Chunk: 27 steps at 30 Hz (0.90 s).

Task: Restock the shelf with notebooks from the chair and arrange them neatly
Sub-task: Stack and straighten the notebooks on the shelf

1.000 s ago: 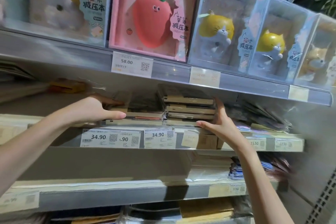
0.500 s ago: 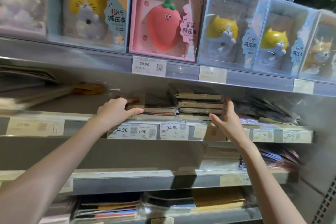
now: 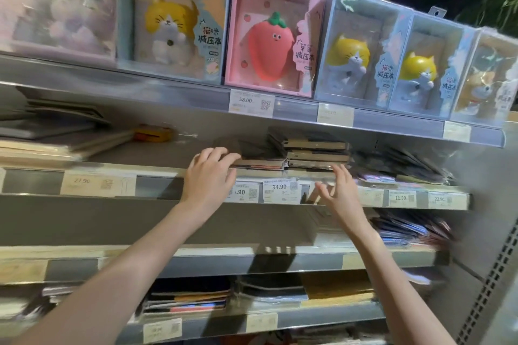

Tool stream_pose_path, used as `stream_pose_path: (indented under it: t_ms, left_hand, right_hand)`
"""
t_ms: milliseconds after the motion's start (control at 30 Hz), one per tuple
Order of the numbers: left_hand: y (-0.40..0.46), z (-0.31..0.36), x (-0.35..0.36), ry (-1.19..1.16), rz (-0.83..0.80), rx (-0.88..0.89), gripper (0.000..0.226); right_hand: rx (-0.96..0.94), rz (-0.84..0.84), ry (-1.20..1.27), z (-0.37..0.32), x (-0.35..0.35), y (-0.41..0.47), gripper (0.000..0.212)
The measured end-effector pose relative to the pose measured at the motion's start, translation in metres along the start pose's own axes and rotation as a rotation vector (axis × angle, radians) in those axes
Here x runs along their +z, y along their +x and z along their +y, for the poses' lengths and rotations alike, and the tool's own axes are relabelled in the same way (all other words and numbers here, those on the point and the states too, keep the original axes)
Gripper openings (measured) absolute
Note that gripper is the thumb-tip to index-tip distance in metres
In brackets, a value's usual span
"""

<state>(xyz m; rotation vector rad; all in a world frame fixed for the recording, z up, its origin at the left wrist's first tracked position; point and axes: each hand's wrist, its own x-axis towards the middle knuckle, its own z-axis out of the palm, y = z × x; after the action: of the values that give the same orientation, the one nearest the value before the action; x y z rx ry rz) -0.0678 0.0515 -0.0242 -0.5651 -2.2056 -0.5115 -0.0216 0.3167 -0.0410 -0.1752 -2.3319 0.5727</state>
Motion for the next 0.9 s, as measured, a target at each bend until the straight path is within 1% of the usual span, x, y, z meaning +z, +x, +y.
stream_pose_path:
  t_ms: [100,267,367,500,767,900]
  left_hand:
    - [-0.011,-0.003,-0.001,-0.016,0.028,0.063,0.035]
    - [-0.035,-0.005,-0.004,-0.077,-0.007,0.074,0.038]
    - [-0.052,-0.006,-0.005,-0.09,-0.052,0.089,0.04]
    - [-0.08,-0.002,-0.01,-0.108,-0.133,0.068,0.044]
    - [-0.186,0.007,0.004,-0.112,-0.337,-0.132,0.046]
    - [-0.269,0.009,0.027,-0.127,-0.423,-0.237,0.048]
  right_hand:
    - [-0.047,-0.002,-0.079,-0.015,0.008,-0.017,0.055]
    - [-0.145,0.041,-0.177,-0.041,0.022,-0.043,0.052]
    - [-0.152,0.059,-0.157,-0.054,0.029,-0.062,0.05]
    - [-0.159,0.017,-0.13,-0.065,0.042,-0.096,0.048]
    - [-0.213,-0.124,-0.103,-0.052,0.067,-0.184,0.049]
    - [-0.171,-0.295,-0.028,-0.032,0.089,-0.242,0.05]
